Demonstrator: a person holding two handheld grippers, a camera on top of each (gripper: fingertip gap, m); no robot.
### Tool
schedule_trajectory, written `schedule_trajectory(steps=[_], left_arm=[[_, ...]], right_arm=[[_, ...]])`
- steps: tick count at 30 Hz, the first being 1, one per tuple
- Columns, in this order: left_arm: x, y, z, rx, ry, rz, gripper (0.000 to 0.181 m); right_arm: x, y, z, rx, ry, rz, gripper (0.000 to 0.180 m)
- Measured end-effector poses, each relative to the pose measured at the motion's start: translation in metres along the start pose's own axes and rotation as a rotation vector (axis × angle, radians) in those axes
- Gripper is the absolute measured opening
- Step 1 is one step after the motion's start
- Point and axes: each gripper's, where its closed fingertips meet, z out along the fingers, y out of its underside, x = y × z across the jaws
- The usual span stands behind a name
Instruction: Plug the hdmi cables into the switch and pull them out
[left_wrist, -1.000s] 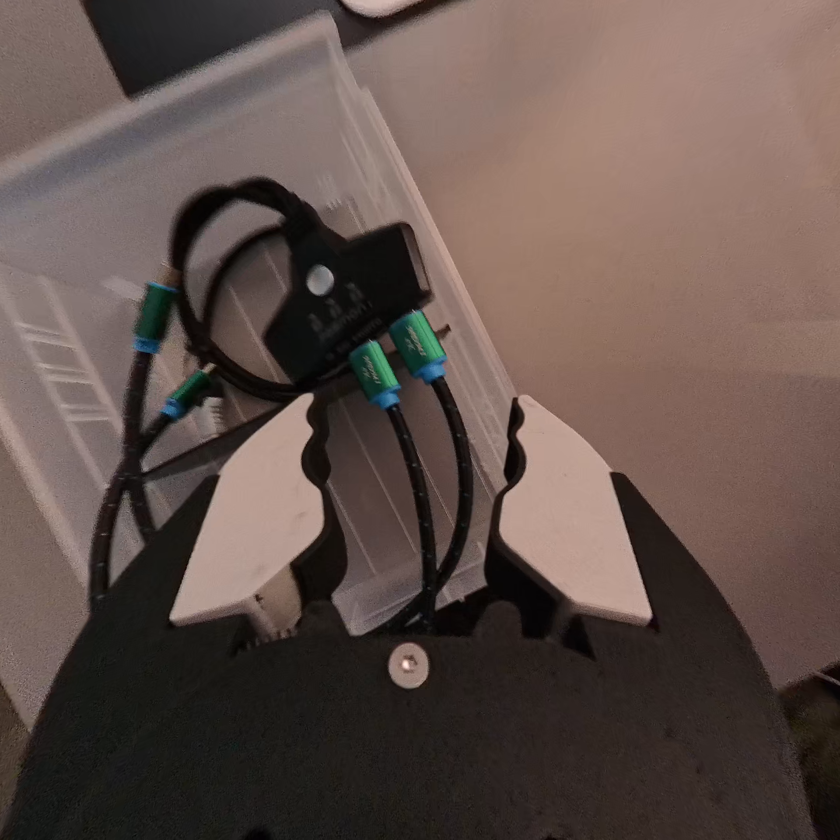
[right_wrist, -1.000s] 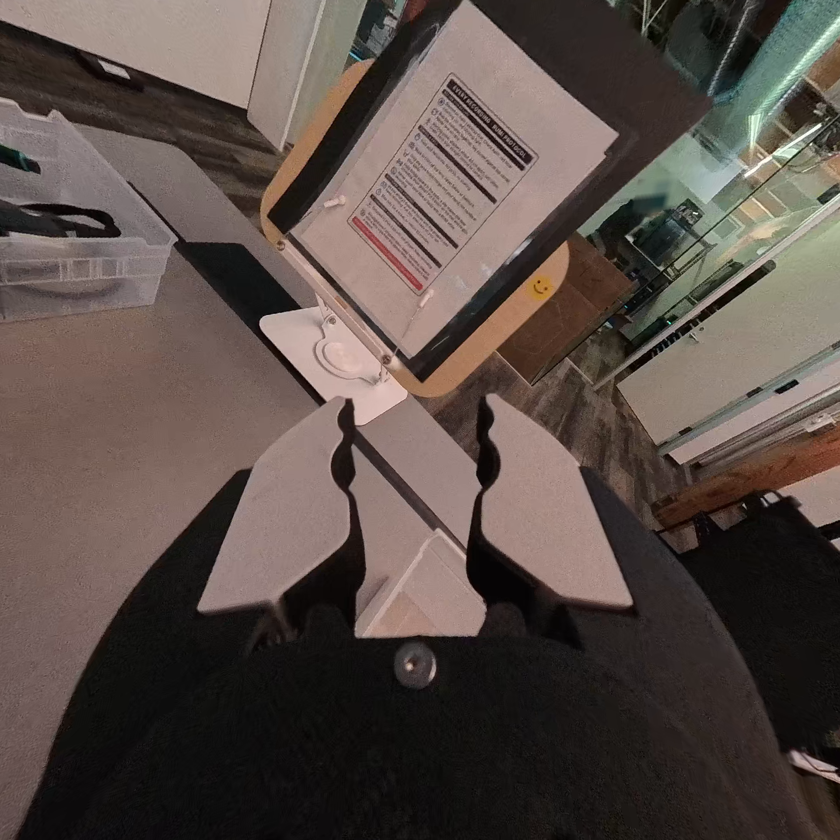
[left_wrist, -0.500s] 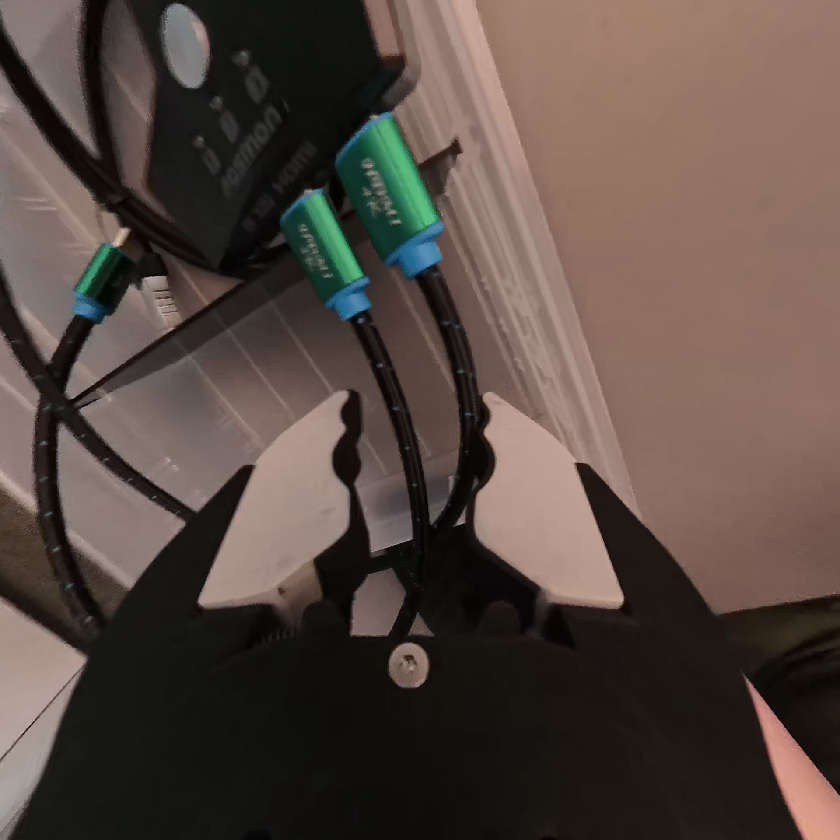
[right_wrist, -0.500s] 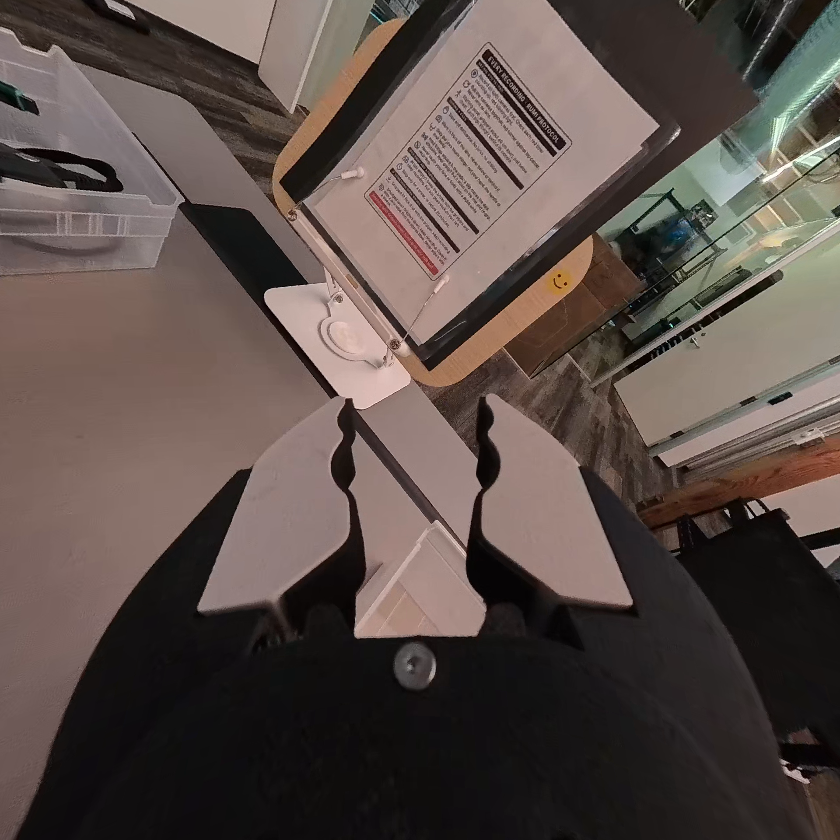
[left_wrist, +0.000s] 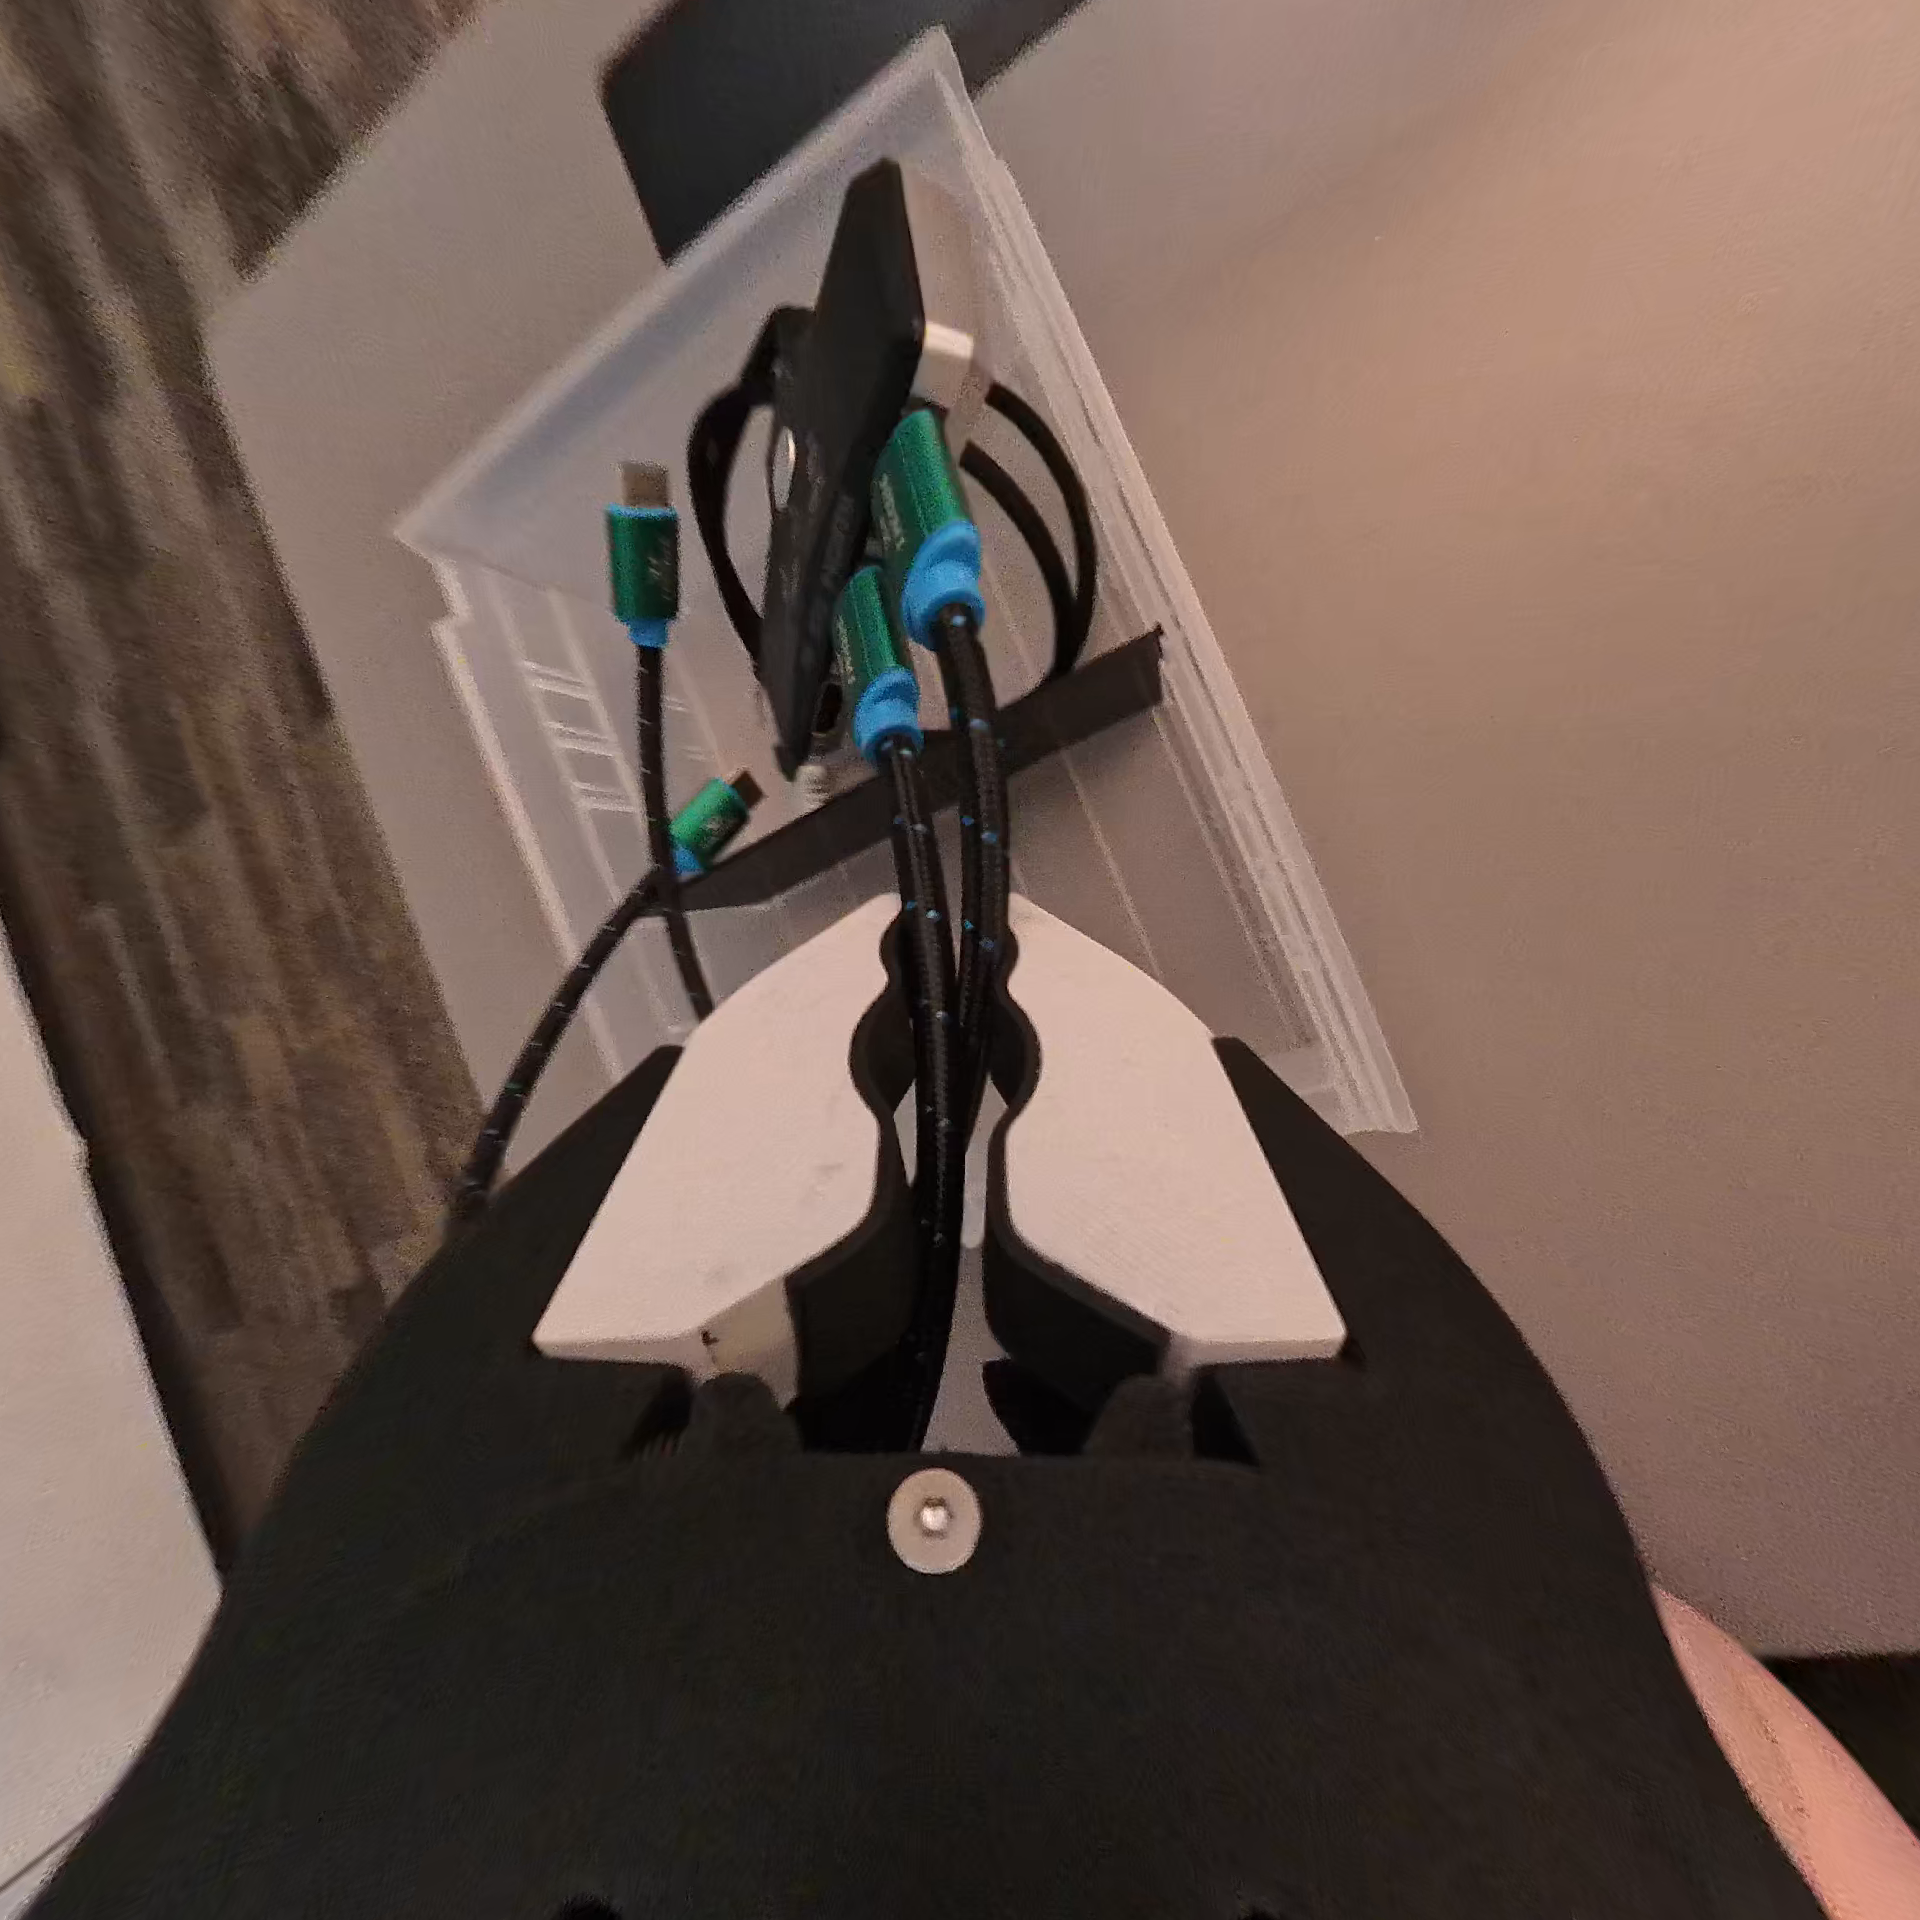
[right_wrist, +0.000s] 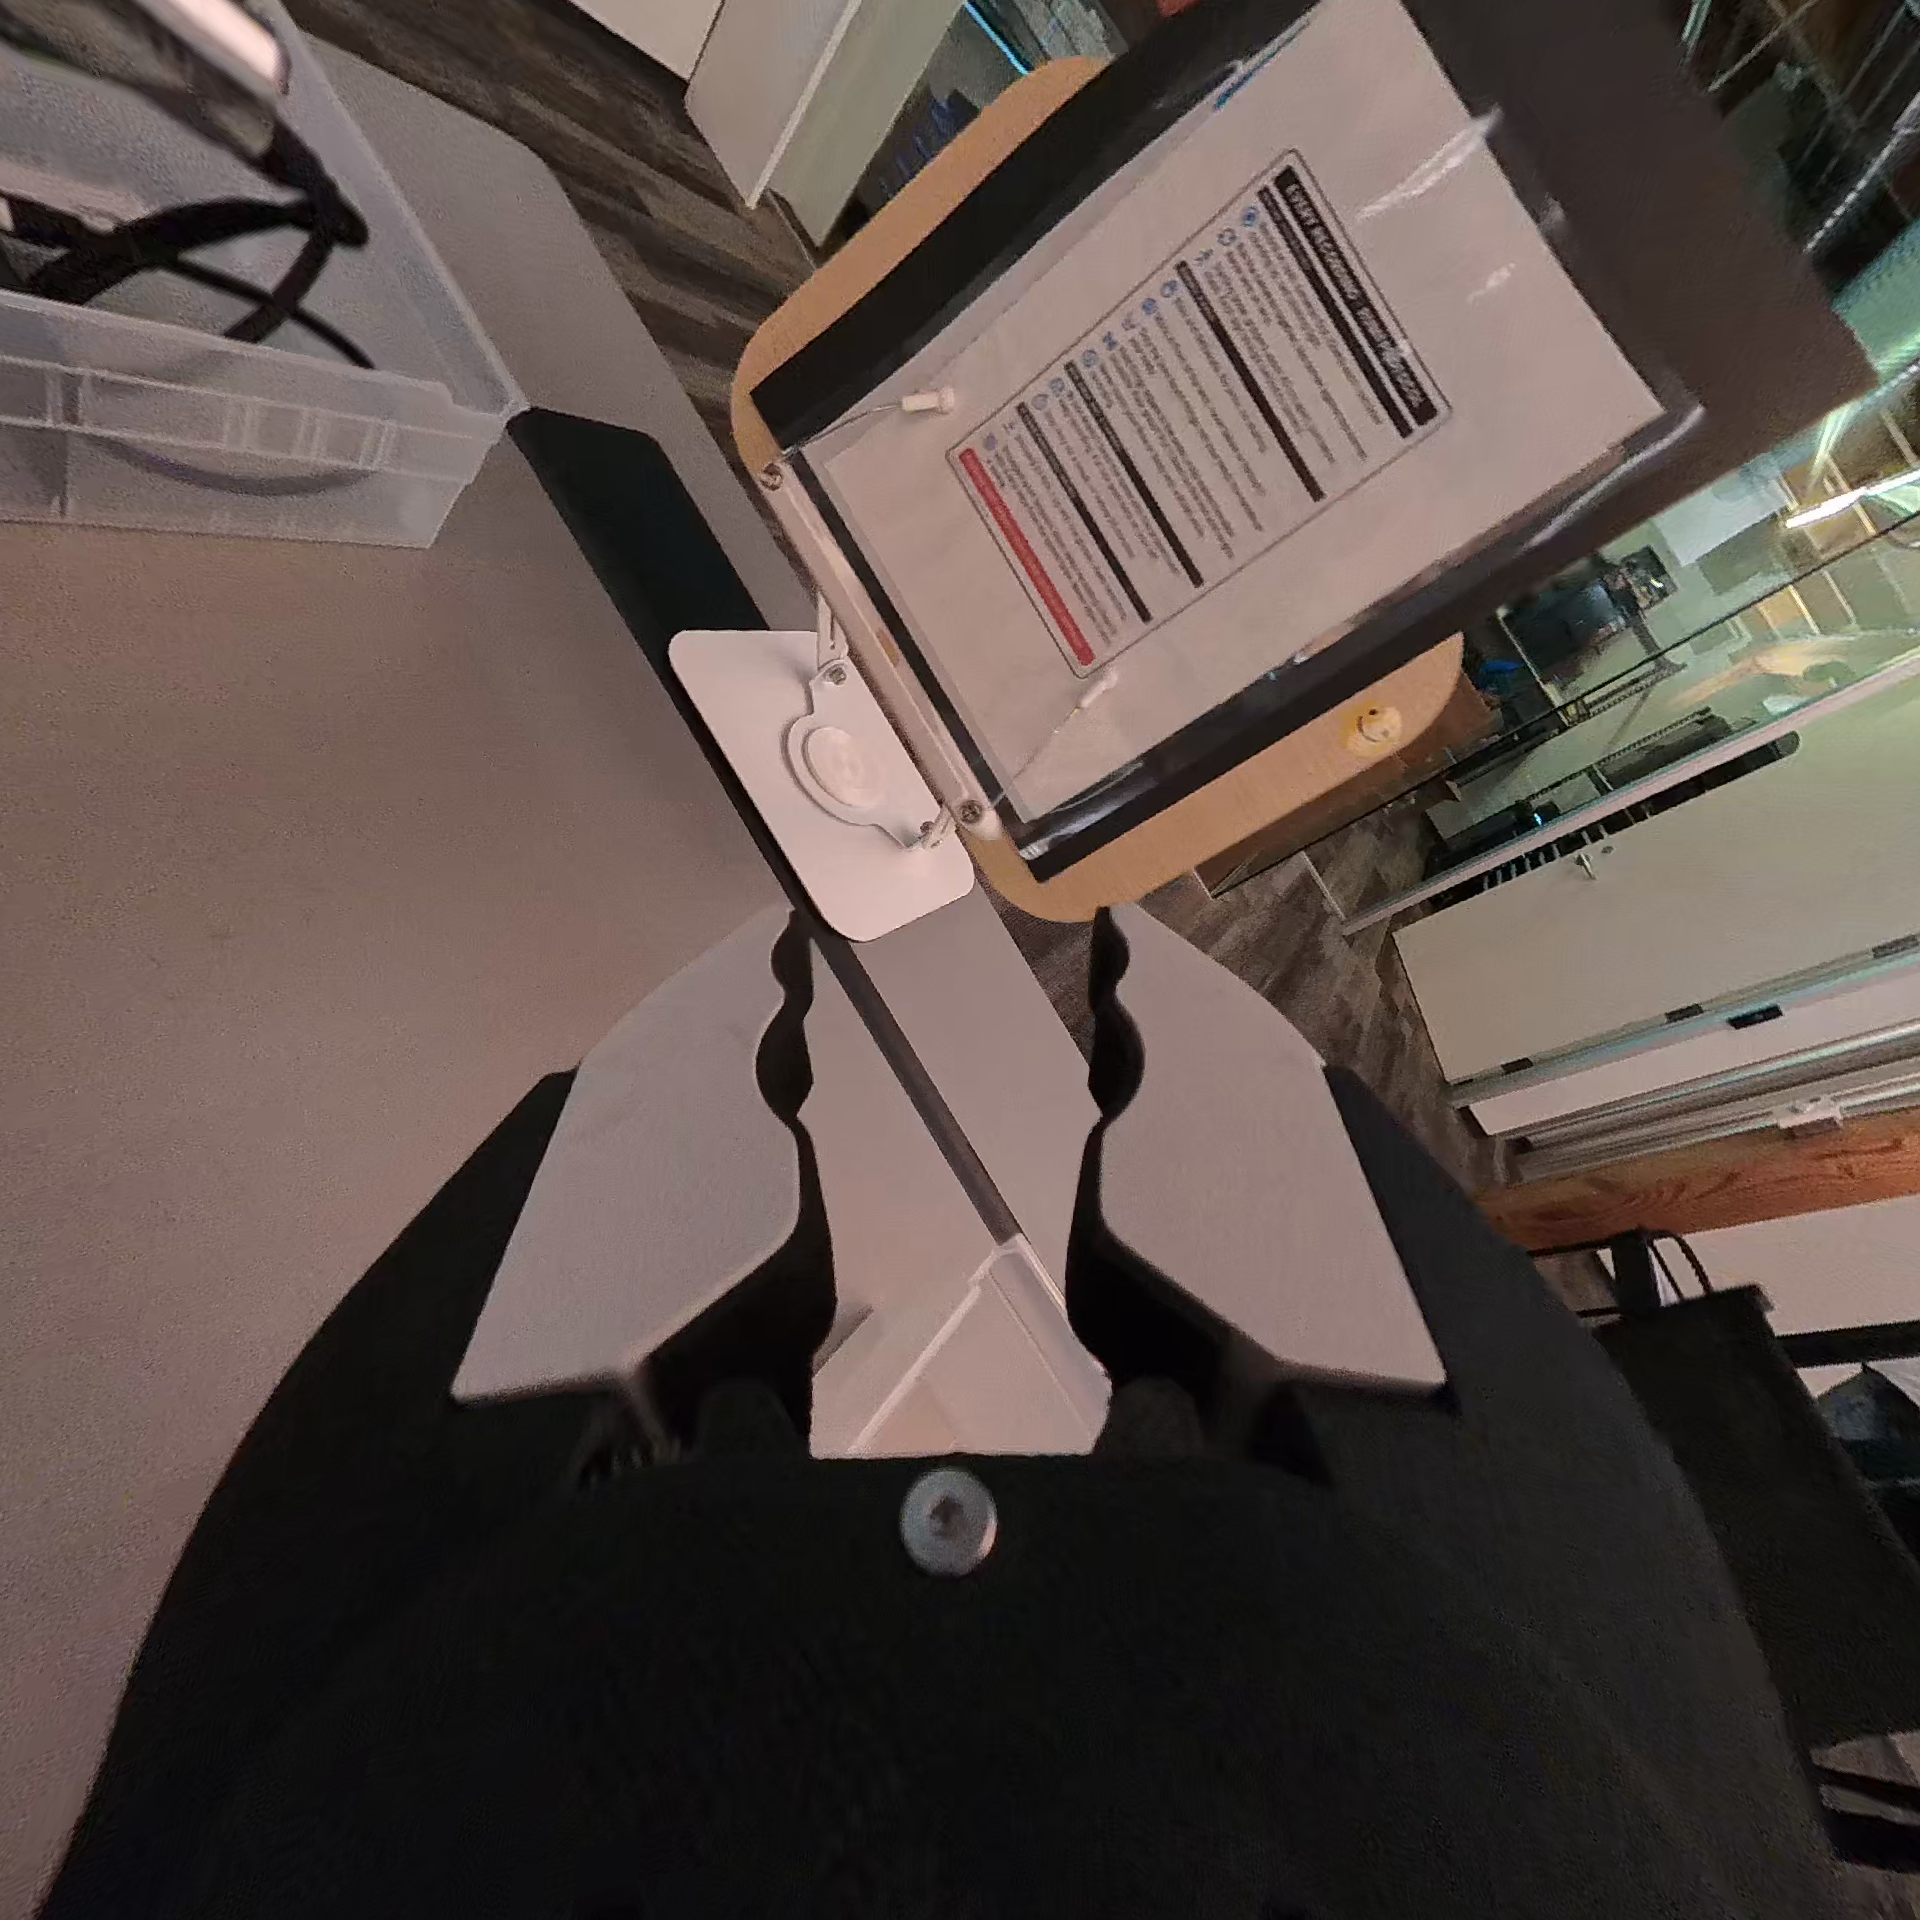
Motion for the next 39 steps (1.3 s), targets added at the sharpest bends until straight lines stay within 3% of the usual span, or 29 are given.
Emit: schedule_trajectory(steps=[13, 19, 24, 29, 32, 33, 37, 39], left_arm=[[-0.022, -0.021, -0.097, 0.359, -0.288, 0.013, 0.01], [-0.011, -0.022, -0.131, 0.463, -0.379, 0.138, 0.01], [-0.004, -0.021, -0.142, 0.476, -0.424, 0.197, 0.011], [0.004, -0.022, -0.149, 0.476, -0.481, 0.286, 0.011], [0.013, -0.026, -0.153, 0.498, -0.494, 0.35, 0.009], [0.014, -0.026, -0.152, 0.5, -0.483, 0.352, 0.009], [0.014, -0.026, -0.153, 0.551, -0.44, 0.378, 0.009], [0.017, -0.023, -0.153, 0.556, -0.425, 0.409, 0.009]], right_arm=[[-0.094, -0.063, 0.03, 0.159, -0.169, -0.209, 0.052], [-0.166, -0.136, 0.017, 0.539, -0.347, -0.306, 0.058], [-0.155, -0.217, 0.037, 0.797, -0.417, -0.281, 0.073], [-0.179, -0.244, 0.082, 0.691, -0.591, -0.496, 0.072], [-0.192, -0.242, 0.102, 0.593, -0.61, -0.643, 0.053], [-0.193, -0.242, 0.104, 0.593, -0.612, -0.67, 0.043], [-0.197, -0.246, 0.103, 0.613, -0.603, -0.687, 0.05], [-0.203, -0.241, 0.102, 0.575, -0.606, -0.767, 0.045]])
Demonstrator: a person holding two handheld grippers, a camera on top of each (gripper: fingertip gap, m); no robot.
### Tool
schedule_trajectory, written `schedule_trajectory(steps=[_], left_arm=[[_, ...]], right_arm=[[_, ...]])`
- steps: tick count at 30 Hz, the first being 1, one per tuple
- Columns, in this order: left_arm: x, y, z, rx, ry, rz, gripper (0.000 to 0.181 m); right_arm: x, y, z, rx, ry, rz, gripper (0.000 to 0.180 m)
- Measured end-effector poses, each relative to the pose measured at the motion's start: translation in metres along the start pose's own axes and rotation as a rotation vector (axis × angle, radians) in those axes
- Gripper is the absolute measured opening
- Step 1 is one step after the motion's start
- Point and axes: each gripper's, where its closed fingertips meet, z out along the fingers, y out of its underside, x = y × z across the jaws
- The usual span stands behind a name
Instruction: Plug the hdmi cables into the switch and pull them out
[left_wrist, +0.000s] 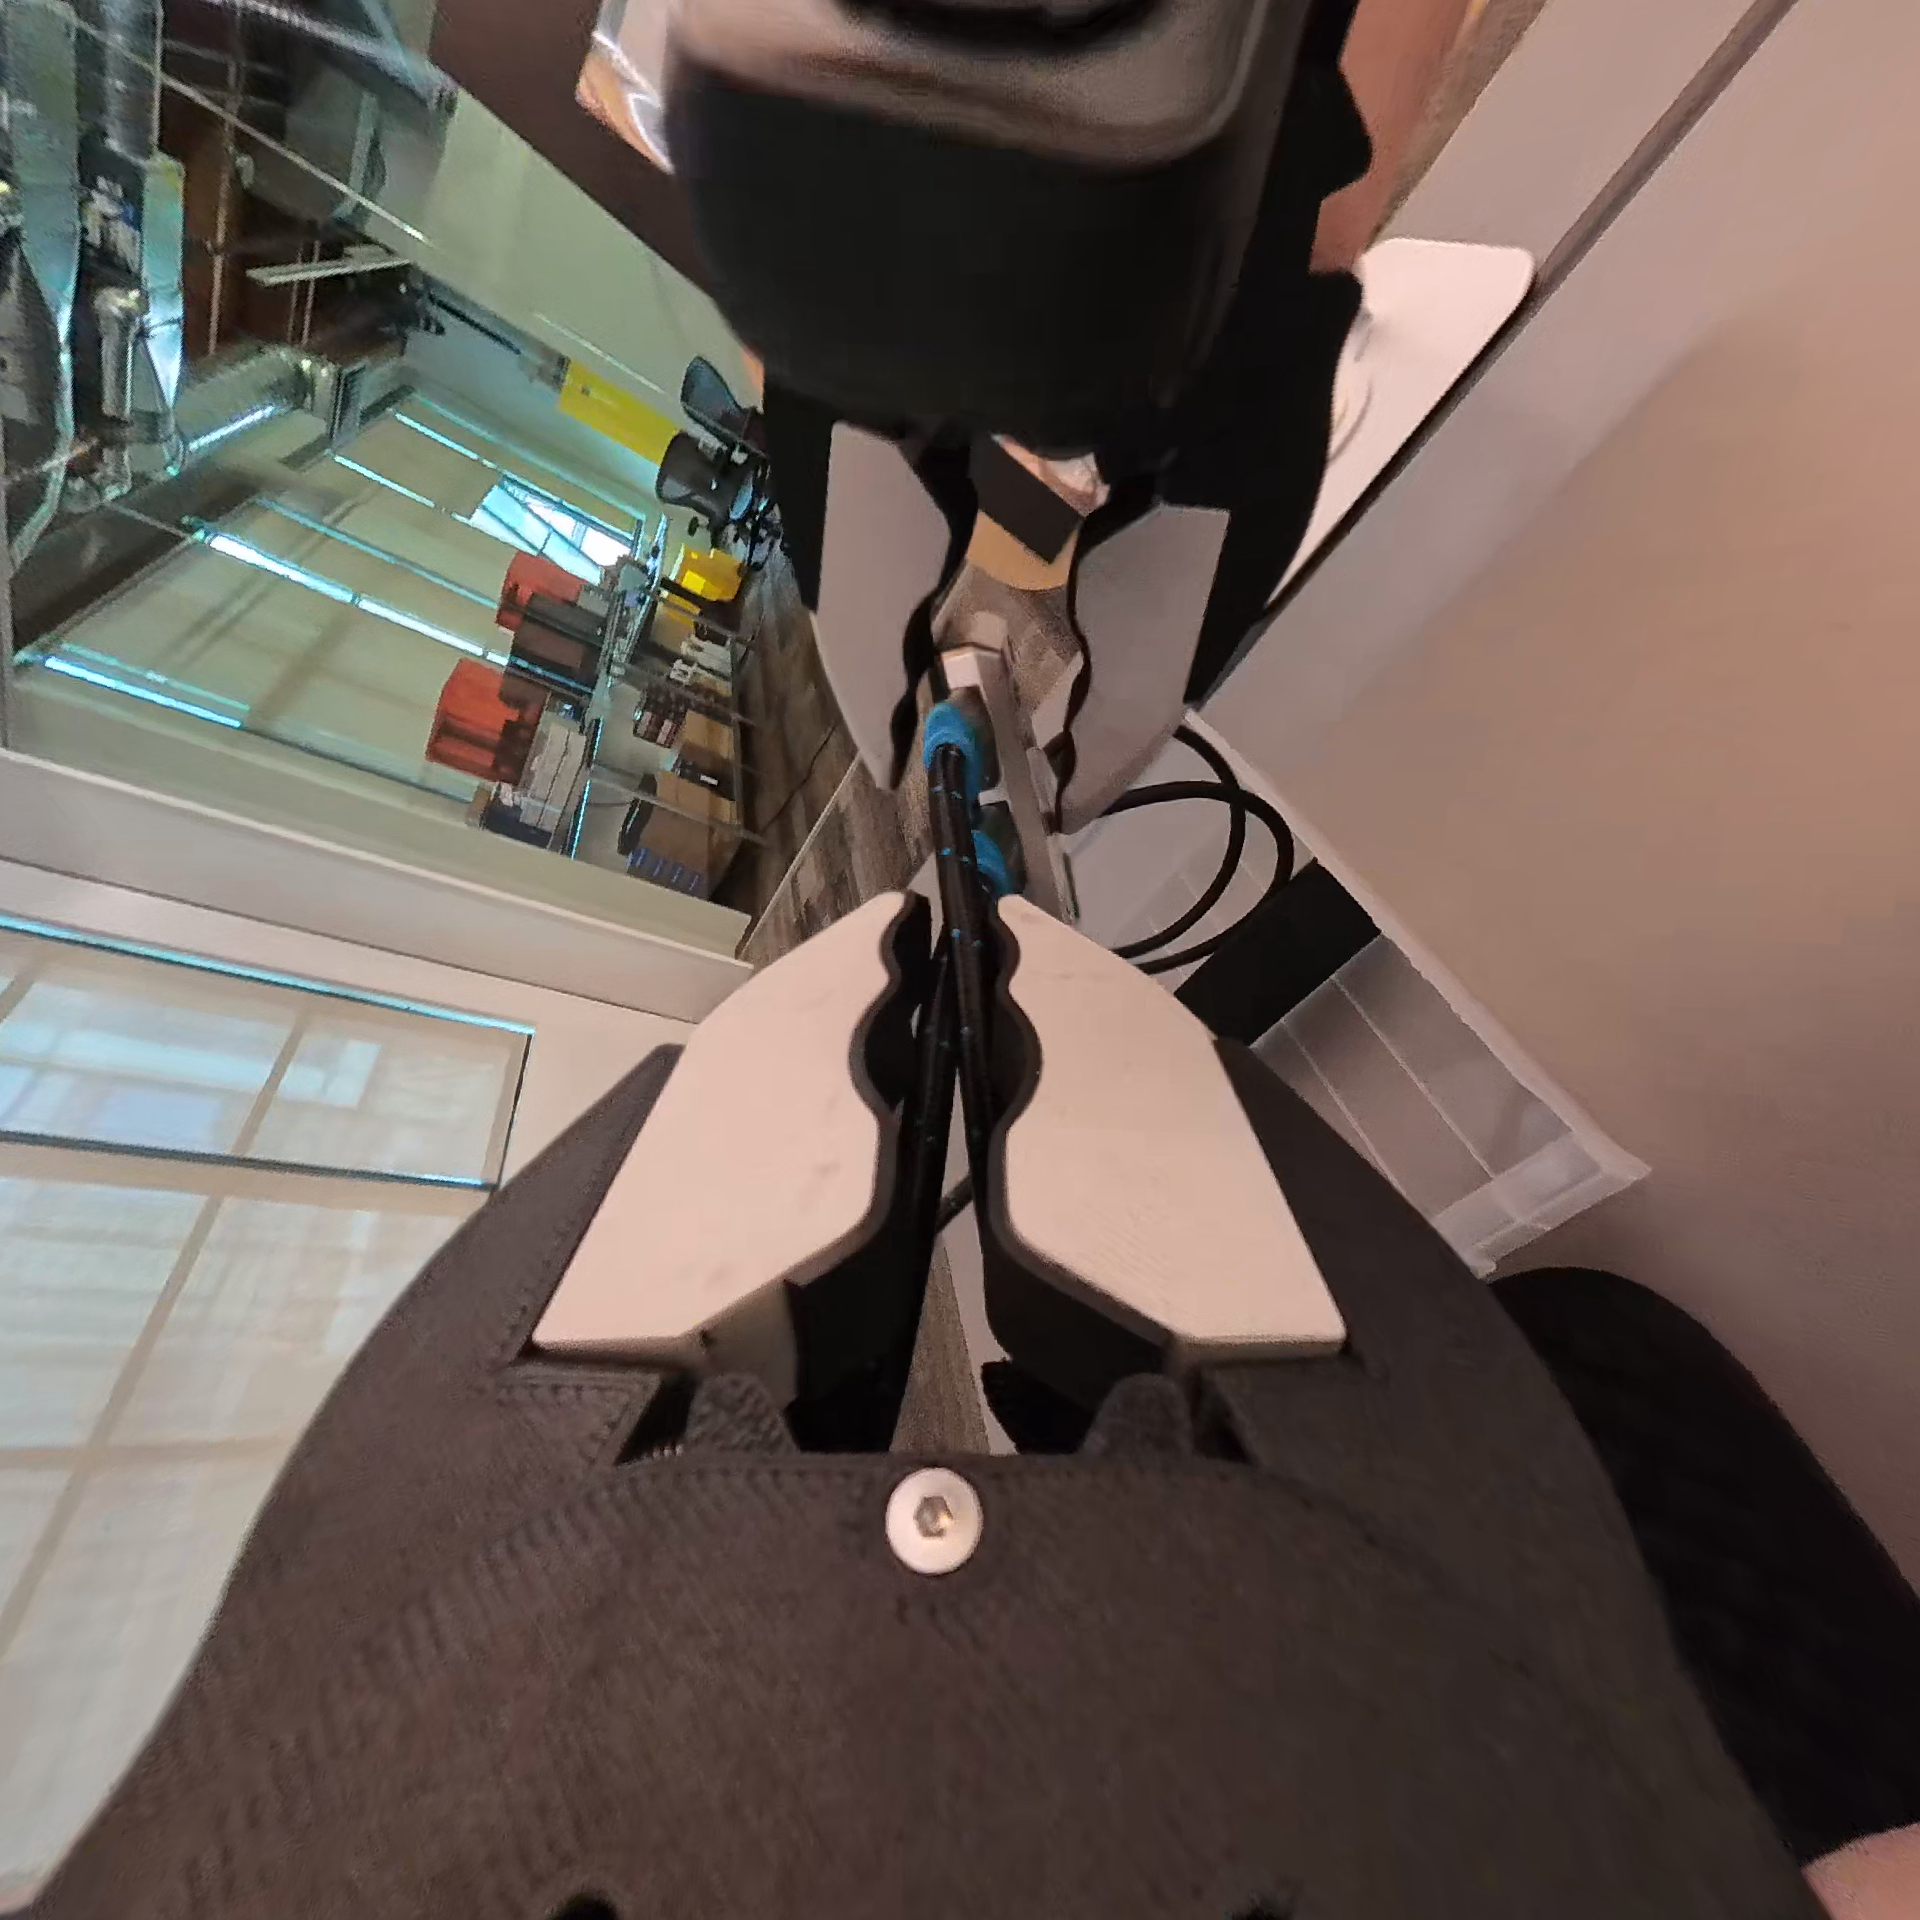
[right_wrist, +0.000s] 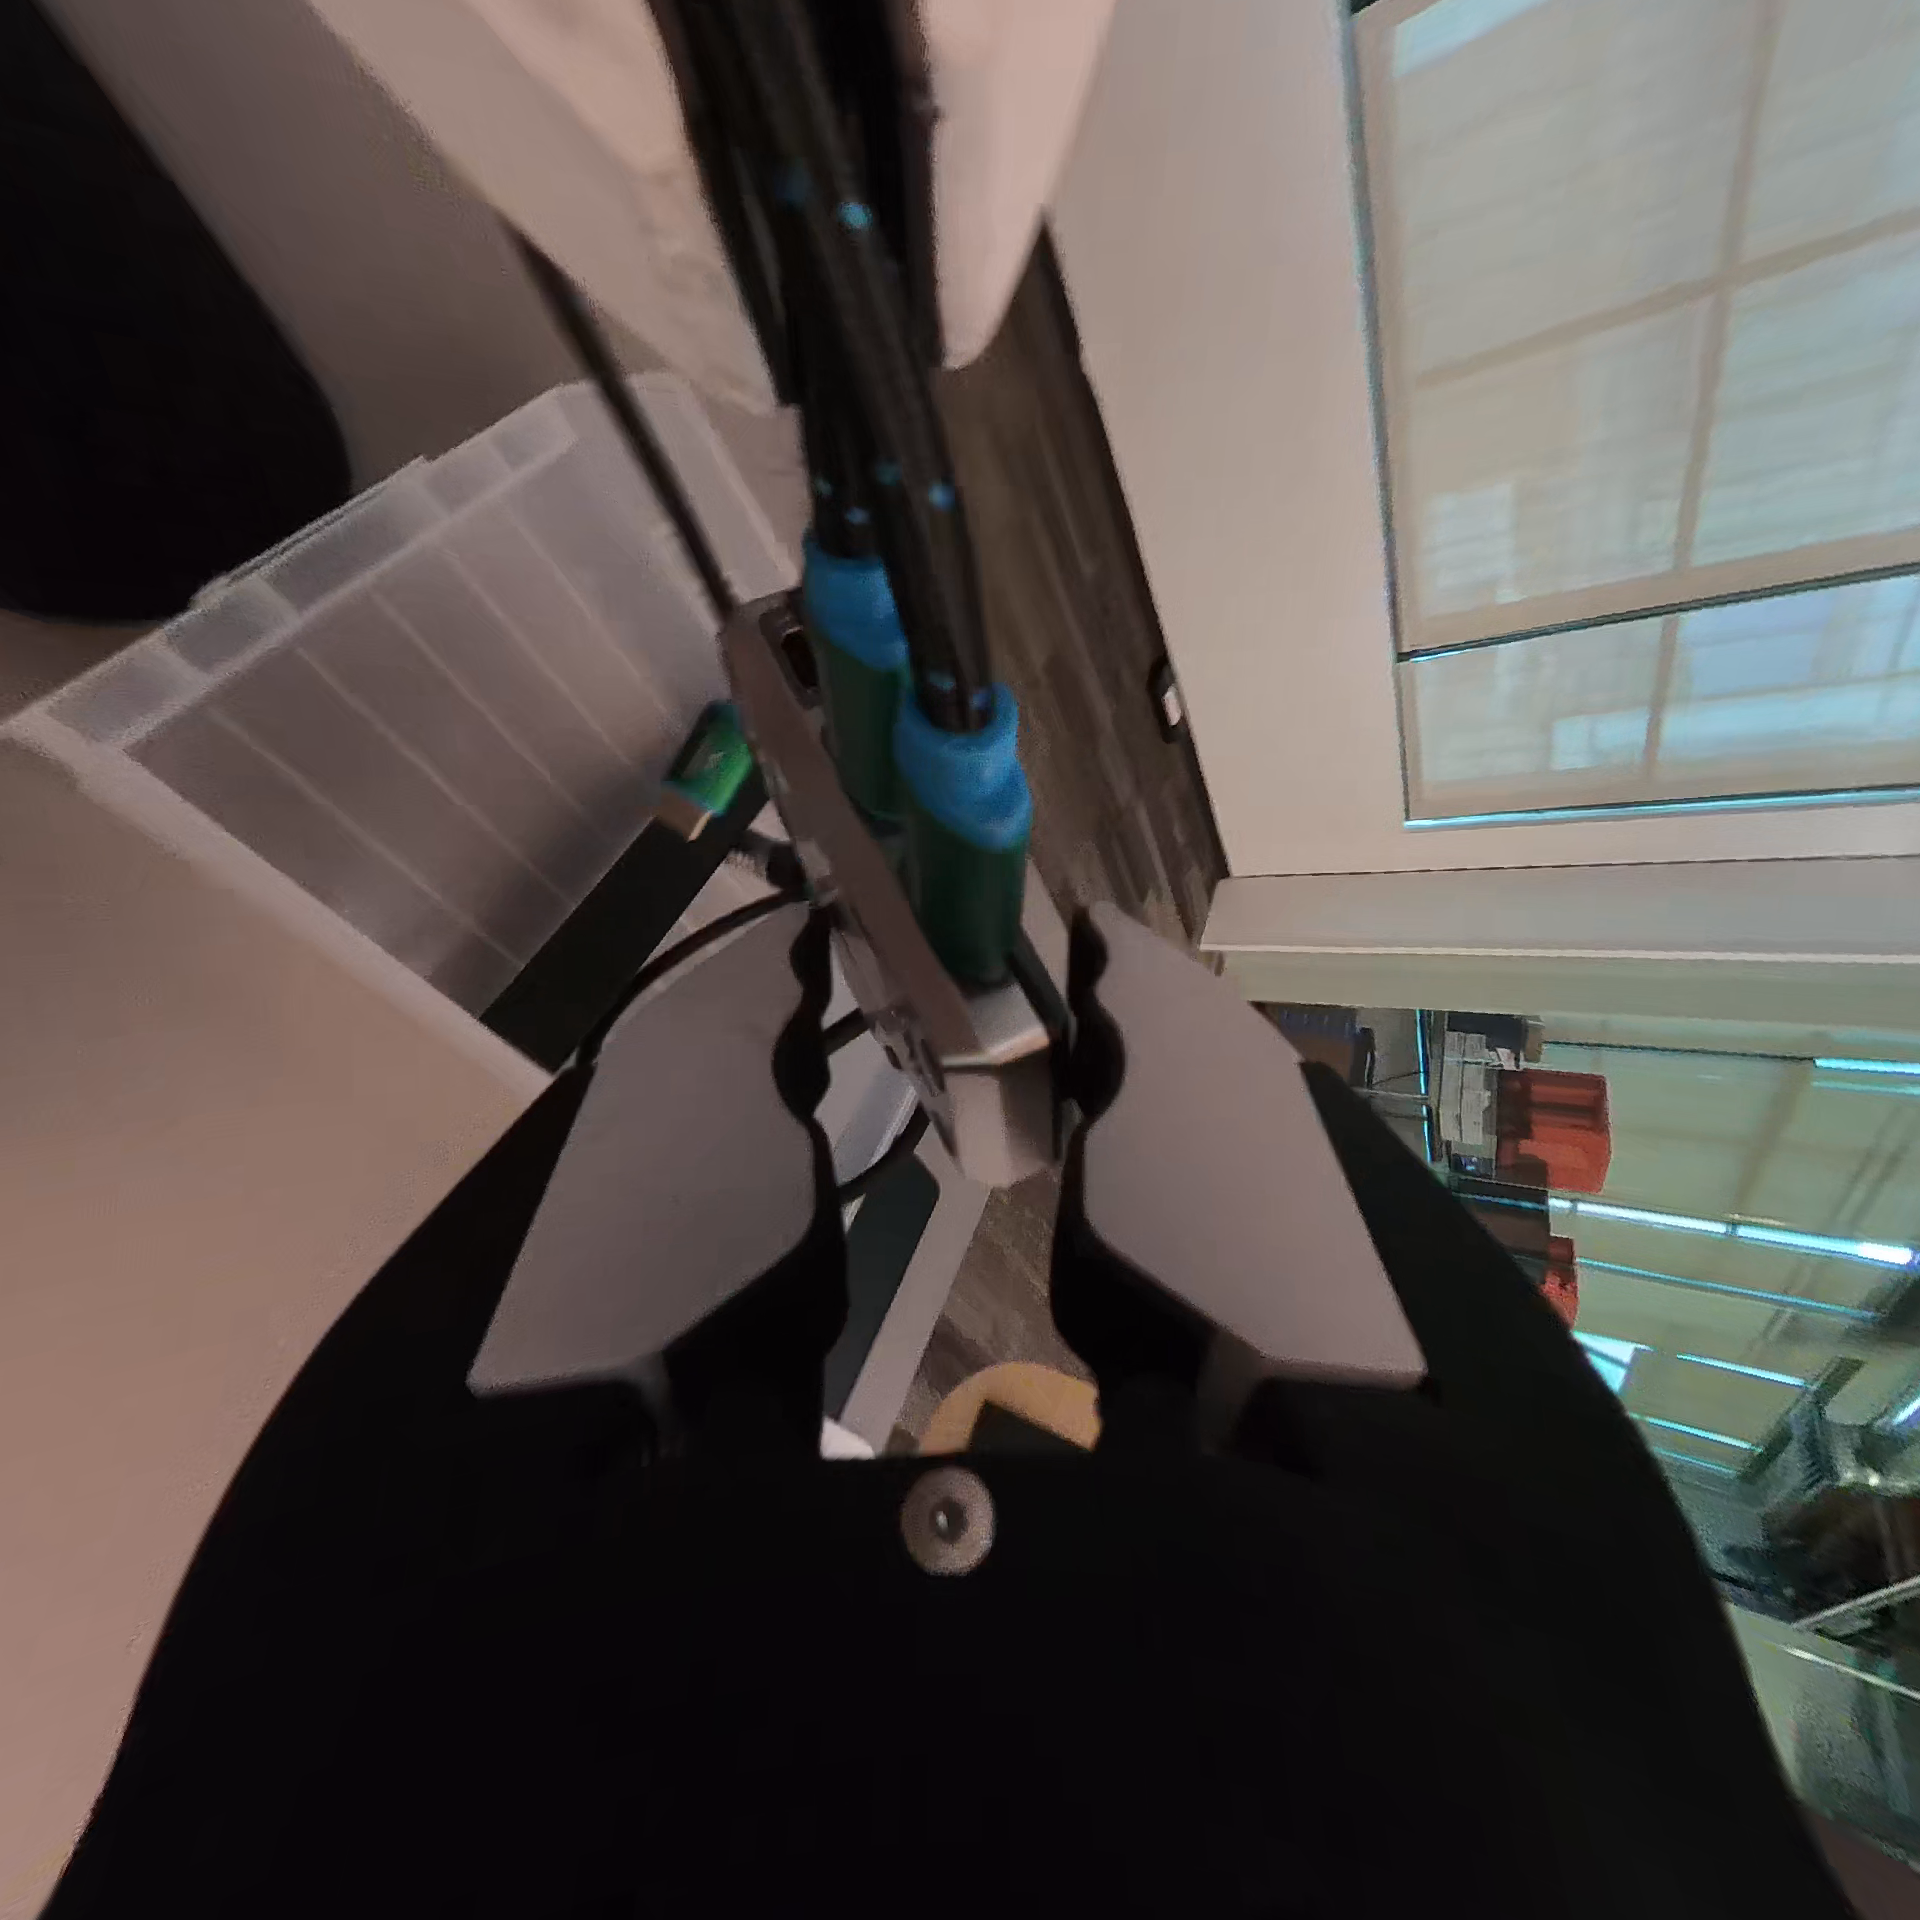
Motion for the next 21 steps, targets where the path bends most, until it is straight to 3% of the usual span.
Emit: schedule_trajectory(steps=[2, 4, 6, 7, 9, 13, 15, 17, 21], left_arm=[[0.007, -0.003, -0.004, 0.027, 0.027, 0.041, 0.008], [0.006, -0.012, -0.009, 0.081, -0.007, 0.037, 0.005], [0.004, -0.018, -0.017, 0.131, -0.041, 0.032, 0.007], [-0.002, -0.025, -0.022, 0.185, -0.088, 0.024, 0.018], [-0.015, -0.046, -0.044, 0.368, -0.169, -0.046, 0.036], [-0.046, -0.073, -0.125, 0.819, -0.115, -0.439, 0.04], [-0.059, -0.065, -0.163, 1.016, -0.051, -0.591, 0.045], [-0.078, -0.045, -0.185, 1.107, -0.072, -0.707, 0.049], [-0.109, 0.001, -0.179, 1.053, -0.204, -0.824, 0.063]], right_arm=[[-0.014, -0.001, -0.001, -0.057, -0.116, -0.047, 0.028], [-0.02, -0.002, -0.002, -0.115, -0.171, -0.029, 0.023], [-0.018, -0.006, -0.008, -0.126, -0.135, -0.064, 0.024], [-0.014, -0.007, -0.012, -0.123, -0.108, -0.053, 0.024], [-0.004, -0.006, -0.023, -0.114, -0.034, -0.03, 0.024], [0.014, 0.008, -0.046, -0.116, 0.08, 0.042, 0.024], [0.023, 0.011, -0.062, -0.096, 0.126, 0.09, 0.023], [0.035, 0.012, -0.083, -0.068, 0.186, 0.12, 0.024], [0.044, 0.009, -0.138, 0.024, 0.278, 0.145, 0.023]])
